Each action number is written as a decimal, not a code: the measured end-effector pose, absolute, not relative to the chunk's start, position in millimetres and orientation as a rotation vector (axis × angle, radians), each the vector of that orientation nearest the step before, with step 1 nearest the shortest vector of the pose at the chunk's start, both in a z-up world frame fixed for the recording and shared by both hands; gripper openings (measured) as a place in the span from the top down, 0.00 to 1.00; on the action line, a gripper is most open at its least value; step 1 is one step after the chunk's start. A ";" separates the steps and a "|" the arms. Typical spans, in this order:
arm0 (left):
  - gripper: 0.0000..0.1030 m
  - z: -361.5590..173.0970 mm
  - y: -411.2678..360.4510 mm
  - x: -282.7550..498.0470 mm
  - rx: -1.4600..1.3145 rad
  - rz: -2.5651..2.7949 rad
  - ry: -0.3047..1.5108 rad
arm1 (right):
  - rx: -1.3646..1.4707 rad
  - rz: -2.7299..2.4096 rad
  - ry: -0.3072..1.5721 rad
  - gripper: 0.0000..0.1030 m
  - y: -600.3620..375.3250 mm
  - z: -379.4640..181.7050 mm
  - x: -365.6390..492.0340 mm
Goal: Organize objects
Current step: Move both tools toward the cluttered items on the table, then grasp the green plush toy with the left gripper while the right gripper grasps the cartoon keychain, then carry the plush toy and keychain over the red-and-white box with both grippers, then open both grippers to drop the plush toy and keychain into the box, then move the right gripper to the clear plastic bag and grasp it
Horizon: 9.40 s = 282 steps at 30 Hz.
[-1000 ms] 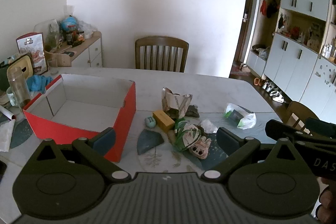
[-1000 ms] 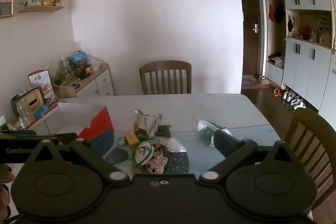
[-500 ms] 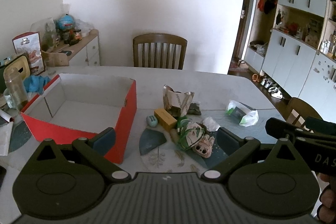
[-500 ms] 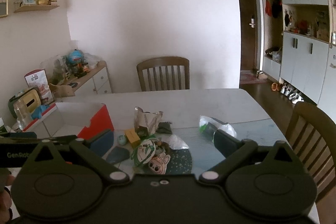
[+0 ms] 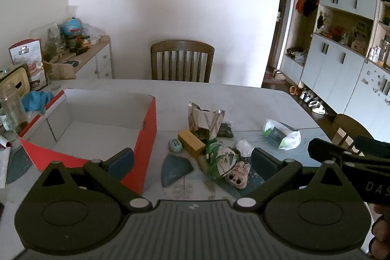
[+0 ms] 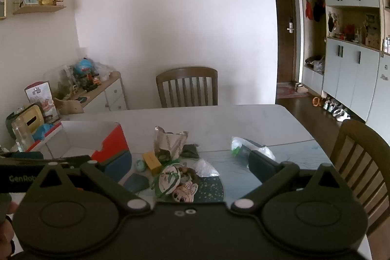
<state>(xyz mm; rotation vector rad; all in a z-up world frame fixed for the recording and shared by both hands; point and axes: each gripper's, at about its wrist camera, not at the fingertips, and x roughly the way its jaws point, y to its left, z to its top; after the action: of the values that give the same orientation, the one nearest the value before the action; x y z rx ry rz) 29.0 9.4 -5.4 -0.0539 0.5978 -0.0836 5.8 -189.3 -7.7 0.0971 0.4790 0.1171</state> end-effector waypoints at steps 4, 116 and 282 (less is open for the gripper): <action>0.00 -8.1 10.4 38.3 -0.050 -0.096 0.601 | 0.096 0.115 0.480 0.02 -188.8 -10.0 8.0; 0.54 -36.4 32.2 136.9 -0.055 -0.211 0.819 | -0.020 0.518 0.706 0.93 -195.2 -71.0 108.3; 0.17 -144.3 -85.4 189.7 0.095 -0.296 0.858 | 0.017 0.147 0.760 0.08 -315.1 -112.0 189.1</action>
<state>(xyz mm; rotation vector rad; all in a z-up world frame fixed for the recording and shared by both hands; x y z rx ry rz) 189.7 -85.4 -144.3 0.0951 0.8585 -0.2956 189.1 -315.1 -112.0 0.0167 0.7600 0.1473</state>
